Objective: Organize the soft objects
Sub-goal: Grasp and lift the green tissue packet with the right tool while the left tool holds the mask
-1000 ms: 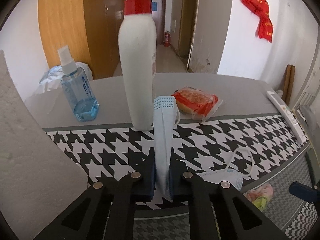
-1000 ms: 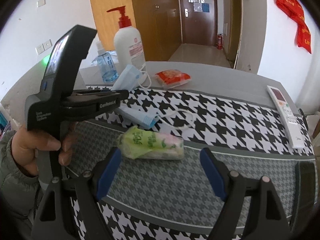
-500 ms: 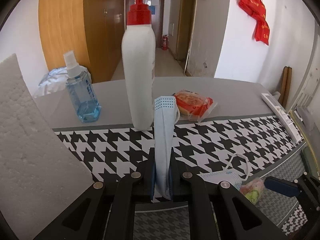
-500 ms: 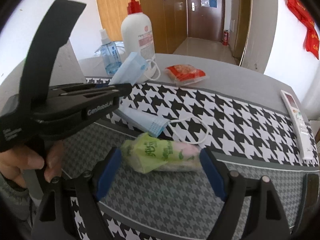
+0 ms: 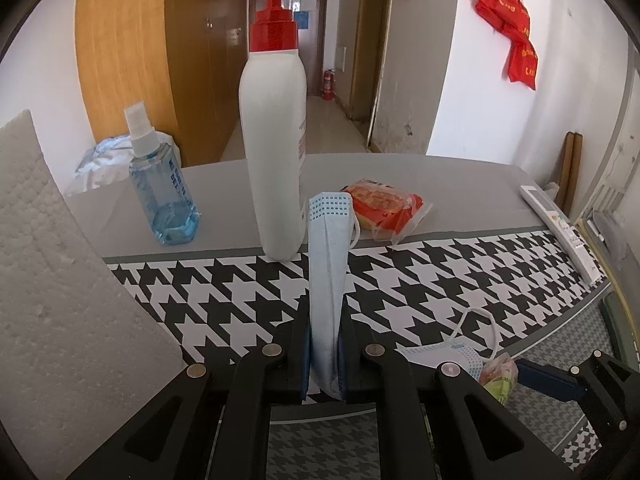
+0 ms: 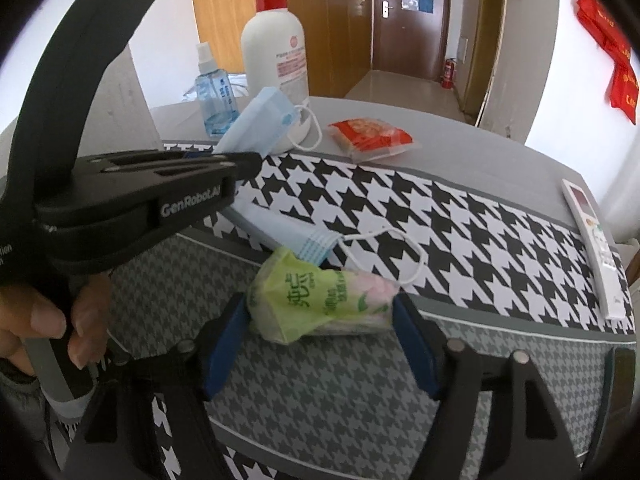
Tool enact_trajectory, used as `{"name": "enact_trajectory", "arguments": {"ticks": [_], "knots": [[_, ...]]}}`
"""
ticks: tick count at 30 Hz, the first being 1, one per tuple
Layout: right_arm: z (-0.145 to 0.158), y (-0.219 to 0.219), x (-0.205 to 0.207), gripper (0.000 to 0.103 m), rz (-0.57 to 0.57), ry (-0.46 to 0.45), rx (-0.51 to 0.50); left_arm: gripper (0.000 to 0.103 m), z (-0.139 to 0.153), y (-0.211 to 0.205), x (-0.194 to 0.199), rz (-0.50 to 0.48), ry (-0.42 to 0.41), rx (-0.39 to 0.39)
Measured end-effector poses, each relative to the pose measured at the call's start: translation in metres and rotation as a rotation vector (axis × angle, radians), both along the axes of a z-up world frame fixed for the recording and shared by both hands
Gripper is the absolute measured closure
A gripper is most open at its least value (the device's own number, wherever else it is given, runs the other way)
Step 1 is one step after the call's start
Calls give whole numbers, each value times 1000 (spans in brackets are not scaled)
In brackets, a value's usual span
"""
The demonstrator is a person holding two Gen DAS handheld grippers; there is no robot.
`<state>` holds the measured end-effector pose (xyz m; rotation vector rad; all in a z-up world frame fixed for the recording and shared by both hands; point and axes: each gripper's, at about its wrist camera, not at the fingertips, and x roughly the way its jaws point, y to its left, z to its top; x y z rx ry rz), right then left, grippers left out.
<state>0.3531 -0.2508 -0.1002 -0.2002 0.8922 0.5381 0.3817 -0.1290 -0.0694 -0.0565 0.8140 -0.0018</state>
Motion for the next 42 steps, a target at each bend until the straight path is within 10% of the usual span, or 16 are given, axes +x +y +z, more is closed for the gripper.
{"name": "enact_trajectory", "arguments": {"ticks": [42], "knots": [[73, -72, -102, 31, -123, -139, 127, 93, 44, -37, -77, -111, -113, 21]]}}
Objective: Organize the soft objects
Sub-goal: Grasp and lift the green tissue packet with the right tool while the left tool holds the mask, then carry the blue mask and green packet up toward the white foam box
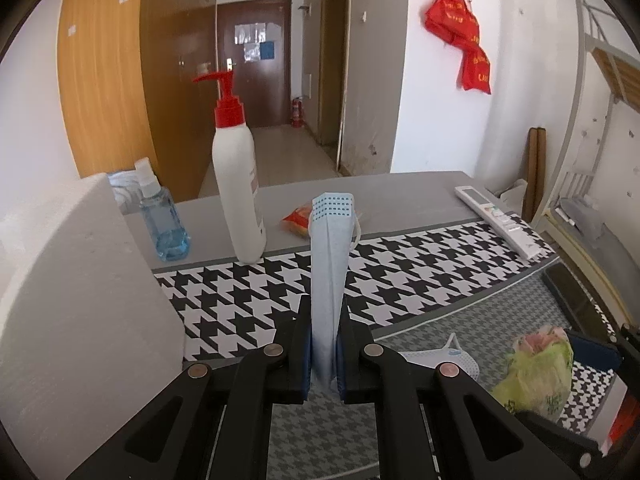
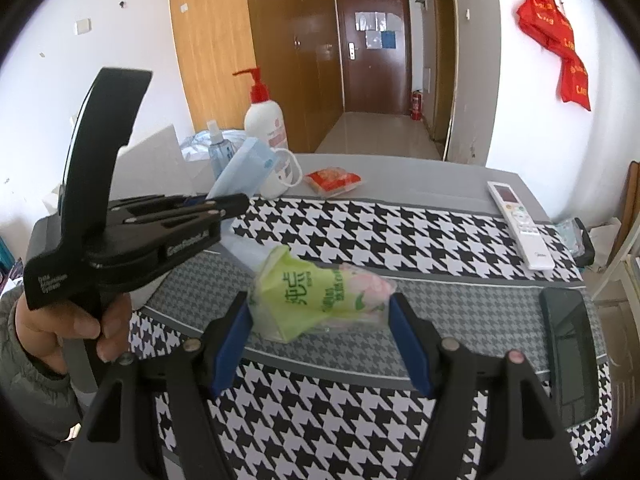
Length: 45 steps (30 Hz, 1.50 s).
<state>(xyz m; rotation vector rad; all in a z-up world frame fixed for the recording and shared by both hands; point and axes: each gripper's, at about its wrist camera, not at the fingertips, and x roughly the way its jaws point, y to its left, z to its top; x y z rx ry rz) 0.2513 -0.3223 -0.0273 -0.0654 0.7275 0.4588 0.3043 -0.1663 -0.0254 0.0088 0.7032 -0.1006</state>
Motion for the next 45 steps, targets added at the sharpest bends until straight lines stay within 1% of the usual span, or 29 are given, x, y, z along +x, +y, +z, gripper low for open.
{"name": "enact_trajectory", "arguments": {"ticks": [5, 8, 11, 17, 24, 36, 39, 45], "knots": [[7, -2, -7, 31, -4, -24, 15, 93, 7, -3, -14, -17, -32, 12], [10, -4, -12, 31, -11, -37, 22, 93, 8, -6, -17, -26, -45, 33], [13, -6, -16, 31, -20, -48, 27, 93, 8, -2, -20, -29, -45, 21], [17, -9, -24, 31, -32, -65, 46, 93, 11, 0, -34, -41, -57, 26], [21, -6, -32, 31, -33, -81, 65, 93, 18, 2, -54, -69, -91, 31], [32, 3, -51, 31, -52, -134, 94, 93, 30, 19, -84, -107, -146, 32], [35, 5, -56, 31, -59, -151, 102, 93, 32, 22, -93, -117, -166, 46], [40, 15, -66, 31, -77, -173, 105, 93, 33, 31, -101, -139, -180, 45]]}}
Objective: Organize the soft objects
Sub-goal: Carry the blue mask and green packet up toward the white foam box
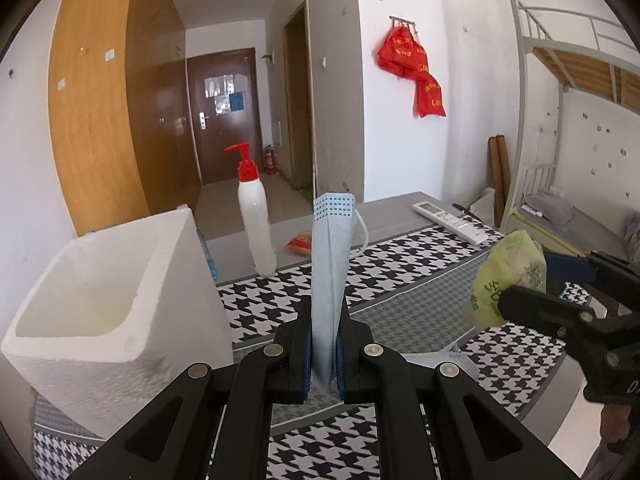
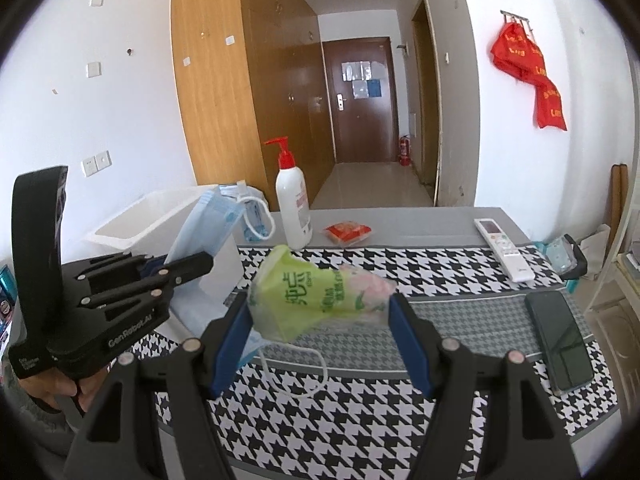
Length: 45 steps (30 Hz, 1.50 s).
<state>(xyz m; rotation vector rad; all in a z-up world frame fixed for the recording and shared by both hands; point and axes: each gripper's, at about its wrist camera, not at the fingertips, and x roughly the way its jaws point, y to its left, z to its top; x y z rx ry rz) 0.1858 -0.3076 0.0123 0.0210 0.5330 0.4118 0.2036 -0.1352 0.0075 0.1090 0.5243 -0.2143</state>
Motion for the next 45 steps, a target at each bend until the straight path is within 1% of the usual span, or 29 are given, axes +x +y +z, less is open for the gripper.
{"name": "enact_trajectory", "arguments": {"ticks": [3, 10, 18, 28, 37, 45], "knots": [[3, 3, -4, 31, -9, -12, 1, 93, 2, 5, -4, -15, -5, -8], [11, 10, -12, 31, -21, -40, 4, 93, 13, 16, -18, -27, -45, -22], [22, 21, -14, 31, -6, -79, 15, 93, 30, 34, -35, -3, -110, -42], [29, 30, -10, 31, 5, -109, 20, 93, 50, 46, -43, 18, -172, -56], [35, 42, -4, 31, 37, -126, 22, 93, 61, 69, -45, 87, -216, -57], [40, 58, 3, 31, 81, -138, 30, 93, 63, 86, -43, 147, -229, -56]]}}
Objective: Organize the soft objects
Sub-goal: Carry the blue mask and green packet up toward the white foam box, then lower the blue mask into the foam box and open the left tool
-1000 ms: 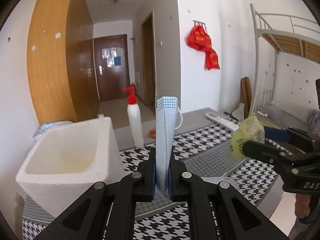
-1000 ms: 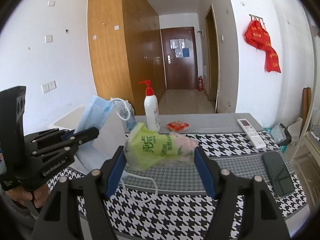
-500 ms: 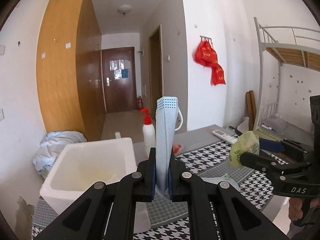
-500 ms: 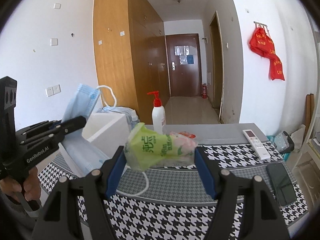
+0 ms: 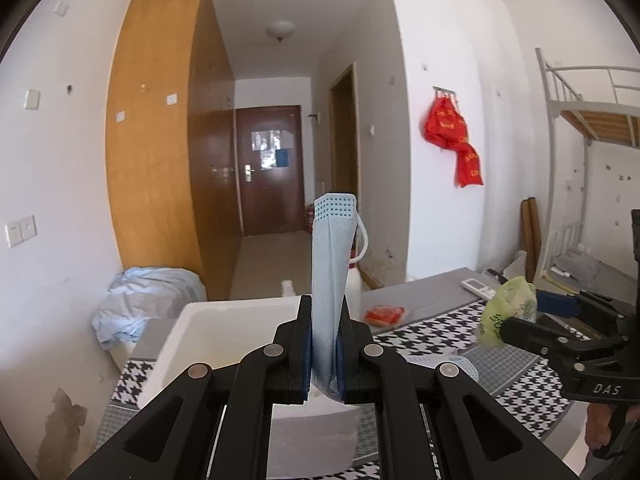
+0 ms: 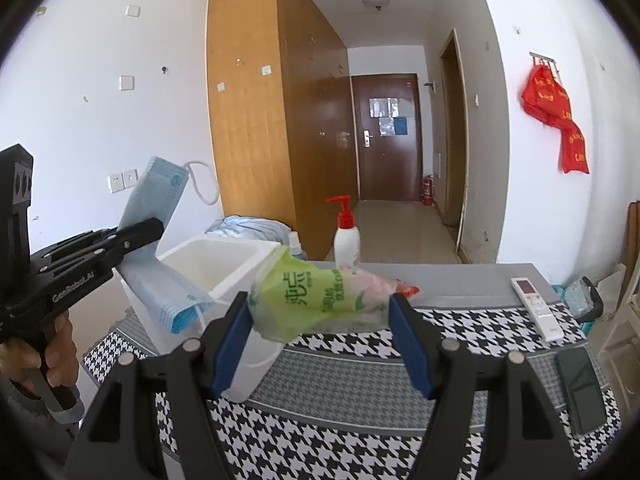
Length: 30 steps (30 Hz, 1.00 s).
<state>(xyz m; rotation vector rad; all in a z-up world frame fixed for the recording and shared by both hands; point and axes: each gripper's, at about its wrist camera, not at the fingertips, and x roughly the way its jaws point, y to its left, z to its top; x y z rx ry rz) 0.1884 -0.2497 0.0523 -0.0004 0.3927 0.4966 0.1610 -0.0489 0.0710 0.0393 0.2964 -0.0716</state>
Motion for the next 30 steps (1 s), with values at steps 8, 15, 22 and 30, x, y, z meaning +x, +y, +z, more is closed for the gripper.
{"name": "enact_trajectory", "arguments": {"ticks": [8, 15, 22, 30], "knots": [[4, 18, 9, 31, 34, 2, -12, 93, 4, 15, 3, 45, -2, -12], [5, 36, 15, 31, 73, 3, -23, 93, 5, 32, 8, 100, 1, -24], [8, 55, 19, 31, 121, 1, -30, 93, 1, 48, 16, 148, 26, -32], [7, 74, 25, 31, 162, 10, -35, 93, -7, 62, 28, 185, 72, -42]]}}
